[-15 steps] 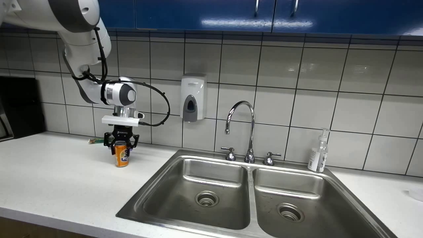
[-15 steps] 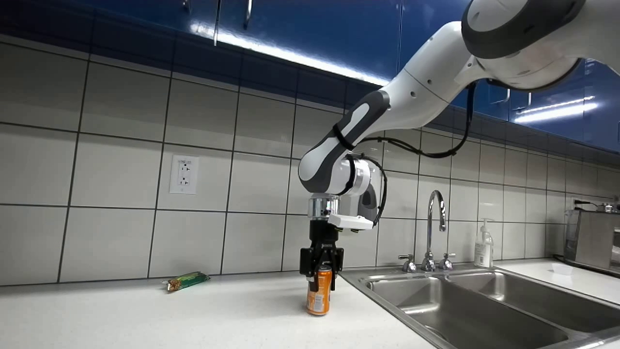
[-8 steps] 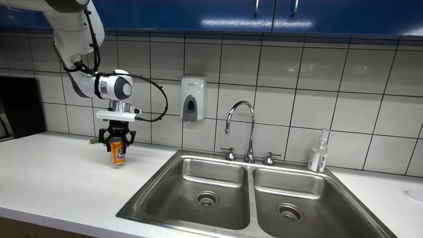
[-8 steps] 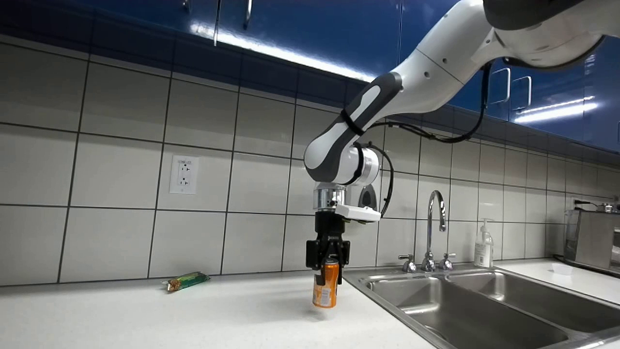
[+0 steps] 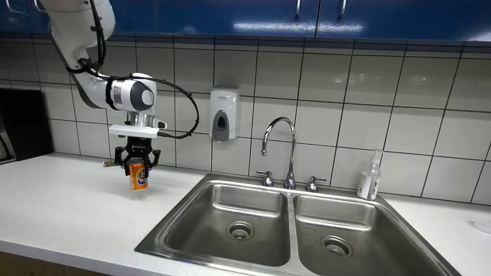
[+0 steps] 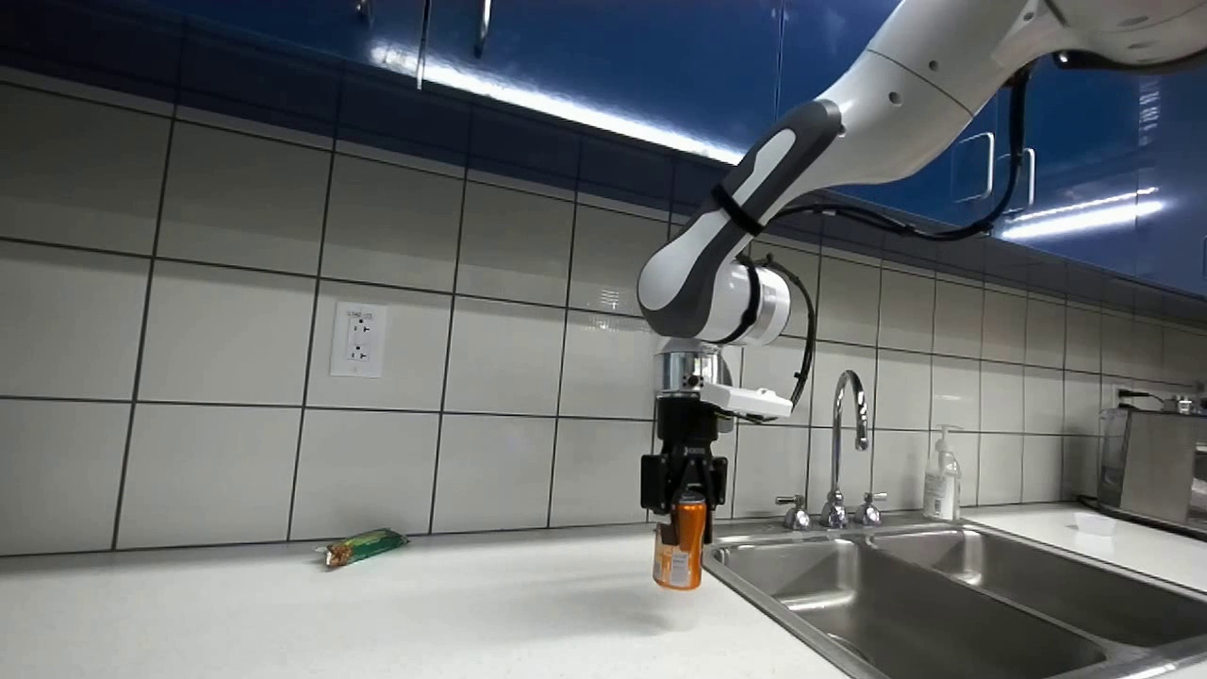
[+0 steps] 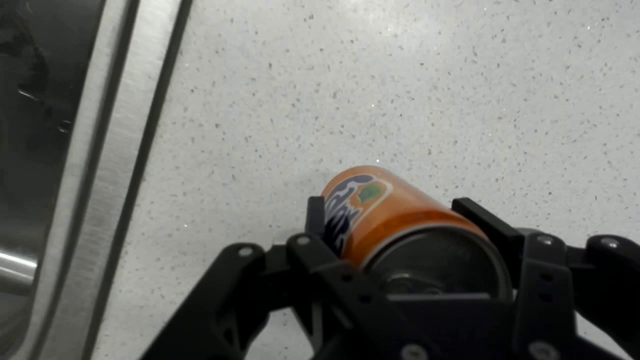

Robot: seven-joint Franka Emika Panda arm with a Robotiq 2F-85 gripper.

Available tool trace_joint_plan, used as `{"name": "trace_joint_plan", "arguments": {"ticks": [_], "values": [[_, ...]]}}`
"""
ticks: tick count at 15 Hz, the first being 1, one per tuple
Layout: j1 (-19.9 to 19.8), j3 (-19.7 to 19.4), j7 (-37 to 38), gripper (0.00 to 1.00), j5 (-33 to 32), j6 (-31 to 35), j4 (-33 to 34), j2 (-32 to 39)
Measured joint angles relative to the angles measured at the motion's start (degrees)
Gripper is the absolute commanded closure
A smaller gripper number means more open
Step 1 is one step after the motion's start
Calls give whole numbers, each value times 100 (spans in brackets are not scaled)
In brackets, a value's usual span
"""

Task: Put the orange can inside the left sink

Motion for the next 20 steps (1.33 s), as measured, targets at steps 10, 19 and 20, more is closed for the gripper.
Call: {"name": "trace_joint_plan", "arguments": {"ticks": [10,19,20], "values": [[-467,-354,0,60,229,400,-1220,-1006],[-1063,-1056,-564,60,201,401,-1439,-1306],[-1138,-1134,-695,60,196,401,-1436,-1308]]}}
